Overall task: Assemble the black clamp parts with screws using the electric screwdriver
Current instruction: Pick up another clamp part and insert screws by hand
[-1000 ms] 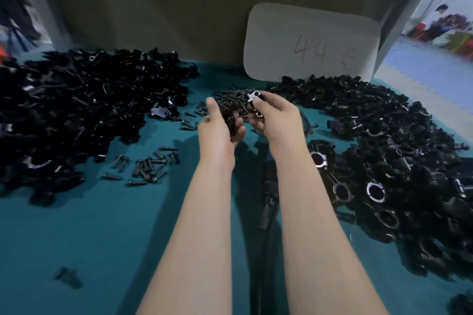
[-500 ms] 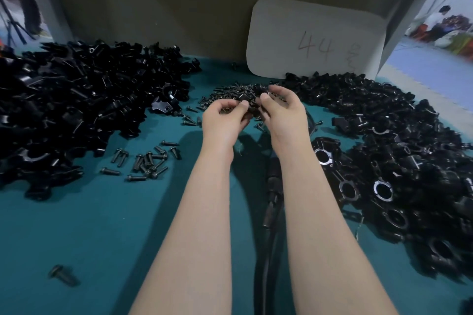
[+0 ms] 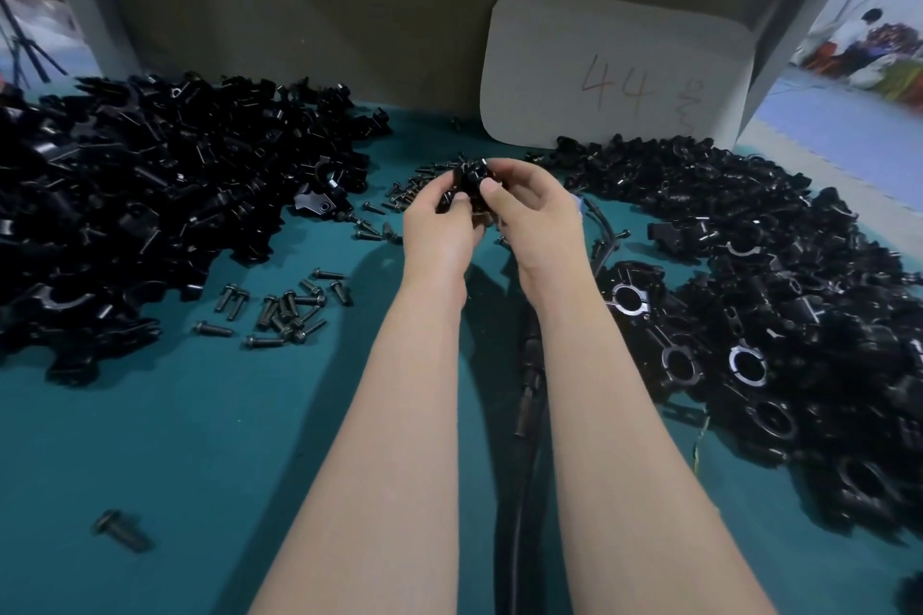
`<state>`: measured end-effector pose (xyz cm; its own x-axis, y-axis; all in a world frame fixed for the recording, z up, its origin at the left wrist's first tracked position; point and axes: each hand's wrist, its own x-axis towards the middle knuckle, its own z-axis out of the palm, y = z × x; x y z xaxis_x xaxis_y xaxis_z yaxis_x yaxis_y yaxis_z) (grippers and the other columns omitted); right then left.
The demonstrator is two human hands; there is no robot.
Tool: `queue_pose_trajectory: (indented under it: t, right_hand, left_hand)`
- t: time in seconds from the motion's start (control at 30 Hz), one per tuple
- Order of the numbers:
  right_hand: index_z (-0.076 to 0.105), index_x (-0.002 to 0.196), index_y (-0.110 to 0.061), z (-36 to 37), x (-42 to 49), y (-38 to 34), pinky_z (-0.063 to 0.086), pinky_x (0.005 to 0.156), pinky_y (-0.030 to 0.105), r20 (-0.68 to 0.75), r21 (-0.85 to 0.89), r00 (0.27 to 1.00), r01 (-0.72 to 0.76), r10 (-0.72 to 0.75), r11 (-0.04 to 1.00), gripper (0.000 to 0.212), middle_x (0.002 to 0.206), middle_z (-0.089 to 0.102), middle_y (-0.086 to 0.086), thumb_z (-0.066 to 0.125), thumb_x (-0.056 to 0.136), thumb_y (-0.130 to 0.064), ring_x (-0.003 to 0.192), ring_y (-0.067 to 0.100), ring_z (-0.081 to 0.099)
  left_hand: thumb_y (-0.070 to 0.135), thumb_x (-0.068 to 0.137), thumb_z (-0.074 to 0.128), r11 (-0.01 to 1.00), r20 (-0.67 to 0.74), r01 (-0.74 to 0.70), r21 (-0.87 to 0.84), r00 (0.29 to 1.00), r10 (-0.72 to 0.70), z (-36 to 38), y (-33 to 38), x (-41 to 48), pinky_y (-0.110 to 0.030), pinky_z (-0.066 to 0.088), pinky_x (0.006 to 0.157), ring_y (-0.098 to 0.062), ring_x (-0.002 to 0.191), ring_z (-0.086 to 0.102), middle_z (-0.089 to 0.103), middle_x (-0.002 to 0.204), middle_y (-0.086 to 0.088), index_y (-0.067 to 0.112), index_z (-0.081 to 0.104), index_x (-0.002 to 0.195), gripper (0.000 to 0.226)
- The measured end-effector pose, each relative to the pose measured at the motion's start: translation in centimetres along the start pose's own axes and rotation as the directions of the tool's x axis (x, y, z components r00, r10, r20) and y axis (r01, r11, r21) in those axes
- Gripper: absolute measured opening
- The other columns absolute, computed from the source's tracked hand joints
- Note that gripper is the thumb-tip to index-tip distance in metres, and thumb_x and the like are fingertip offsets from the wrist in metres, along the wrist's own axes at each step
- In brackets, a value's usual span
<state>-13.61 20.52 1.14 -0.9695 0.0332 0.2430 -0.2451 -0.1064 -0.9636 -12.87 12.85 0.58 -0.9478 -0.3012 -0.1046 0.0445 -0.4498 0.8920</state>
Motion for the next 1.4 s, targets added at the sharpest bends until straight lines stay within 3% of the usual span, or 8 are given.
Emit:
queue_pose_trajectory:
  t: [0.13,0.5,0.6,0.73,0.9,0.97,1.1,1.4]
  right_hand:
    - [0.064,0.1,-0.017,0.2,-0.1,-0.3,0.05,0.097,0.032,0.025,0.018,1.0,0.011,-0.011,1.0,0.023,0.112,0.068,0.01,0.058,0.089,0.002,0.108,0.019,0.064]
    - [0.061,0.098,-0.012,0.7,-0.5,-1.3,0.052,0.088,0.022,-0.06,-0.071,0.992,0.11,-0.114,0.991,0.018,0.098,0.067,0.0,0.065,0.085,-0.001,0.094,0.009,0.064]
    - [0.065,0.1,-0.01,0.5,-0.3,-1.3,0.053,0.087,0.022,-0.075,-0.076,0.993,0.09,-0.096,0.993,0.016,0.099,0.069,0.002,0.065,0.086,-0.002,0.096,0.012,0.066]
    - [0.065,0.099,-0.013,0.1,-0.1,-1.2,0.055,0.081,0.02,-0.098,0.01,0.993,0.06,-0.059,0.998,0.013,0.098,0.071,0.005,0.063,0.089,-0.005,0.096,0.015,0.068]
    - [0.061,0.099,-0.012,-0.3,0.2,-1.2,0.054,0.071,0.019,-0.075,0.095,0.997,0.003,0.004,0.996,0.017,0.102,0.069,0.009,0.065,0.087,-0.002,0.093,0.02,0.067]
    - [0.06,0.101,-0.015,-0.6,0.3,-1.4,0.05,0.063,0.013,-0.035,0.111,0.999,-0.023,0.027,0.994,0.022,0.099,0.068,0.004,0.065,0.086,0.0,0.088,0.014,0.064]
    - [0.063,0.092,-0.024,-0.6,0.2,-1.4,0.055,0.076,0.019,0.017,0.103,1.0,-0.023,0.022,0.994,0.026,0.091,0.07,-0.004,0.065,0.085,0.002,0.091,0.012,0.067]
    - [0.062,0.104,-0.017,-0.5,0.3,-1.3,0.054,0.091,0.03,0.031,0.075,0.998,-0.053,0.05,0.996,0.026,0.109,0.069,0.006,0.066,0.085,0.001,0.108,0.02,0.064]
  left_hand:
    - [0.003,0.101,0.043,0.99,0.09,0.058,-0.131,0.995,-0.047,0.0,0.3,-0.1,-0.035,0.055,0.093,-0.021,0.103,0.067,0.066,0.116,-0.014,0.005,0.057,0.128,0.03]
    - [0.001,0.1,0.036,0.962,0.142,0.019,-0.273,0.99,0.021,0.2,0.7,-0.2,-0.027,0.054,0.09,-0.022,0.107,0.065,0.067,0.111,-0.014,0.001,0.06,0.121,0.032]
    - [-0.004,0.097,0.033,0.987,0.171,-0.066,-0.149,0.981,0.092,0.1,0.8,-0.2,-0.026,0.052,0.094,-0.018,0.111,0.062,0.066,0.115,-0.011,0.006,0.06,0.121,0.037]
    - [-0.001,0.092,0.043,0.939,0.231,-0.276,0.206,0.946,0.227,-0.2,0.8,-0.5,-0.016,0.05,0.072,0.004,0.064,0.057,0.062,0.065,0.017,0.018,0.061,0.116,0.035]
    - [0.011,0.091,0.058,0.82,0.235,-0.373,0.433,0.926,0.296,0.0,0.9,-0.8,-0.02,0.052,0.083,-0.012,0.098,0.065,0.07,0.105,0.0,0.02,0.056,0.124,0.034]
    - [0.012,0.091,0.06,0.766,0.222,-0.396,0.506,0.918,0.328,0.1,0.8,-0.8,-0.006,0.047,0.076,-0.011,0.097,0.063,0.067,0.109,0.003,0.021,0.052,0.131,0.041]
    - [0.013,0.093,0.057,0.704,0.157,-0.429,0.566,0.894,0.42,0.2,0.6,-1.0,0.004,0.038,0.063,-0.012,0.091,0.062,0.068,0.105,0.0,0.02,0.054,0.131,0.038]
    - [0.012,0.095,0.053,0.685,0.137,-0.443,0.579,0.881,0.454,0.3,0.5,-0.9,0.003,0.038,0.068,-0.012,0.094,0.062,0.068,0.112,-0.002,0.017,0.054,0.132,0.038]
